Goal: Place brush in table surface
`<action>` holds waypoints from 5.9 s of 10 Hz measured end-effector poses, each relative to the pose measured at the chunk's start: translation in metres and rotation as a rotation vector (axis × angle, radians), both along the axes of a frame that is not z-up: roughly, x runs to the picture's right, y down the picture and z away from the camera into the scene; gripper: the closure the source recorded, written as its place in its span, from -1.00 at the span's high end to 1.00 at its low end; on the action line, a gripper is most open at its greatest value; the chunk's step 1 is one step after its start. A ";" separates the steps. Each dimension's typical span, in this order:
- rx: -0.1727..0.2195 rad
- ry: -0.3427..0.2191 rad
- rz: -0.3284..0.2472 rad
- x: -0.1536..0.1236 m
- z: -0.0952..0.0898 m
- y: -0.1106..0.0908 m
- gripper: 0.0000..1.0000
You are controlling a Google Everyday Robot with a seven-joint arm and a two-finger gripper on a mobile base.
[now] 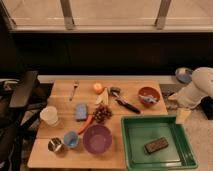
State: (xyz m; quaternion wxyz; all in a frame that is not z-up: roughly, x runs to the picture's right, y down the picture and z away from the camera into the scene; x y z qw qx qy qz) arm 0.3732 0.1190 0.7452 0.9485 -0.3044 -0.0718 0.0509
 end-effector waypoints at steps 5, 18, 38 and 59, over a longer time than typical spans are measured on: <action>0.027 0.037 -0.018 -0.002 -0.001 -0.011 0.60; 0.092 -0.023 0.000 -0.147 0.036 -0.077 0.60; -0.105 -0.046 0.116 -0.234 0.175 0.004 0.30; 0.186 -0.036 0.375 -0.173 0.078 -0.116 -1.00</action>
